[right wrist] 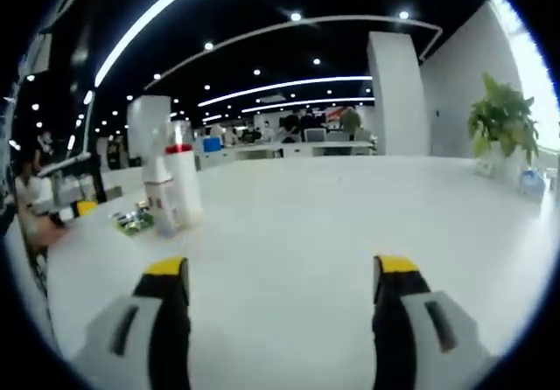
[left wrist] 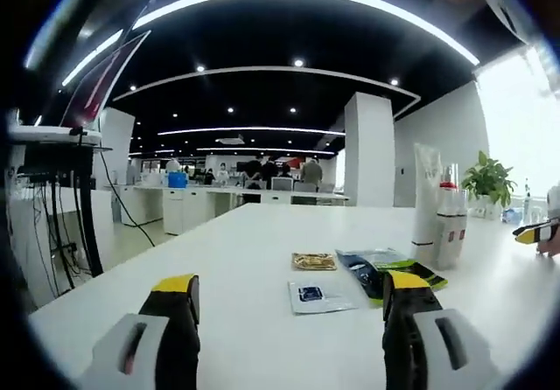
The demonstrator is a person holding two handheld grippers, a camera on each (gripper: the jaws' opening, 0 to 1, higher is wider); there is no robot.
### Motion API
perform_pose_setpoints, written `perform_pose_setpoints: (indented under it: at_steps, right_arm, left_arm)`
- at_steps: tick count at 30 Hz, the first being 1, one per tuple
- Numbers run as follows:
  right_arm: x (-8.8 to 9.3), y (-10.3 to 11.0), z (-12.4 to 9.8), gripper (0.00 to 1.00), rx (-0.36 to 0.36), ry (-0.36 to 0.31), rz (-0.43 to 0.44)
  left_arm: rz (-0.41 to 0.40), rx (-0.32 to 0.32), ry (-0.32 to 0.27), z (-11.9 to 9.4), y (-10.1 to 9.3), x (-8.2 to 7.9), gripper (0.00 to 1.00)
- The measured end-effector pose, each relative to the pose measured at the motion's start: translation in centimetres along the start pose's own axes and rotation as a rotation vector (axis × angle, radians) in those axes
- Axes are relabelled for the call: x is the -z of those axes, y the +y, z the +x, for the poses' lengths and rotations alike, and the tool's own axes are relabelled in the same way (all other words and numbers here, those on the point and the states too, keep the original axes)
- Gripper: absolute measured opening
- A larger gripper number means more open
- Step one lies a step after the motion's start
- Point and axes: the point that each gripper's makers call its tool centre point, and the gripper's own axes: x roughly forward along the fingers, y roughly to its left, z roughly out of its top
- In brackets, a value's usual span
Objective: Arrange the skincare products in the storage area until every visible bottle or jar stands upright without overlapping.
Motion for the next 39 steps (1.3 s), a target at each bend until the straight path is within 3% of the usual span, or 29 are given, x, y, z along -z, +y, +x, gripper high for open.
perform_pose_setpoints:
  at_steps: [4, 8, 16, 28, 34, 39]
  right_arm:
    - [0.3, -0.3, 0.3, 0.83, 0.034, -0.002, -0.008]
    - [0.3, -0.3, 0.3, 0.82, 0.036, -0.003, -0.011]
    - [1.4, 0.0, 0.4, 0.82, 0.015, 0.043, -0.047]
    - [1.6, 0.5, 0.5, 0.82, -0.017, 0.056, -0.057]
    - [1.4, 0.3, 0.6, 0.82, -0.016, 0.052, -0.011]
    - [1.7, 0.8, 0.6, 0.82, -0.04, 0.069, -0.038]
  left_arm:
    - [-0.022, 0.016, -0.002, -0.4, 0.2, -0.4, 0.9]
    - [-0.037, -0.008, -0.032, -0.4, 0.6, -0.8, 0.91]
    - [-0.017, -0.009, -0.019, -0.4, 0.4, -0.5, 0.9]
    - [-0.009, -0.028, 0.011, -0.3, 0.7, 0.0, 0.9]
    - [-0.007, -0.067, 0.041, 0.0, 1.2, 0.4, 0.91]
    - [-0.003, -0.066, 0.037, -0.2, 0.9, 0.4, 0.91]
